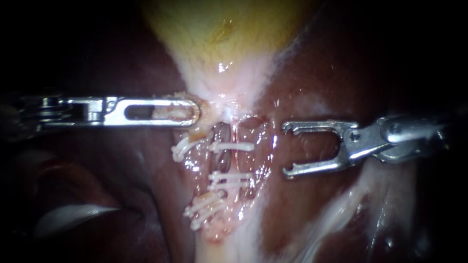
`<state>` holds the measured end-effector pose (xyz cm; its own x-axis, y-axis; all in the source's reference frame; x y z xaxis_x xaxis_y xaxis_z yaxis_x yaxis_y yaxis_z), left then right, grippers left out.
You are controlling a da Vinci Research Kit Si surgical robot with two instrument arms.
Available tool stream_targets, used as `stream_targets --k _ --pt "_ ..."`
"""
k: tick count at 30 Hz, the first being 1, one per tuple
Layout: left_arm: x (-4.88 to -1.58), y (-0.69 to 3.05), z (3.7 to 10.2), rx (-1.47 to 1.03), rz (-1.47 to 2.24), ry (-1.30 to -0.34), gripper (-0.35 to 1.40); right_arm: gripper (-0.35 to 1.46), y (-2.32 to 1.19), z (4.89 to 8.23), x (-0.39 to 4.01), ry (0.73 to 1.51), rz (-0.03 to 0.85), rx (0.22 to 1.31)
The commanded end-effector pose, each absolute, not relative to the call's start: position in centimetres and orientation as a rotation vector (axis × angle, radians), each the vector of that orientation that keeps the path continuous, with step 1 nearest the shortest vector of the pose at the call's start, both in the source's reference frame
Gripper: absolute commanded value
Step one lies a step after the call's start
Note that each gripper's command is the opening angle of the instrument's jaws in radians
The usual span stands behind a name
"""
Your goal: Going back third clip right tube
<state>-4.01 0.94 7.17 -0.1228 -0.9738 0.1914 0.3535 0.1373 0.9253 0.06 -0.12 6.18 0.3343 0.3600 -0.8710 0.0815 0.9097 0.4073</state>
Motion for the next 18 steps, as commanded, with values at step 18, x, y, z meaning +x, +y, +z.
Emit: stream_targets --k 18 --pt "-4.15 0.97 7.43 0.711 -1.358 -1.104 -0.35 0.5 -0.12 6.14 0.07 1.226 0.19 0.417"
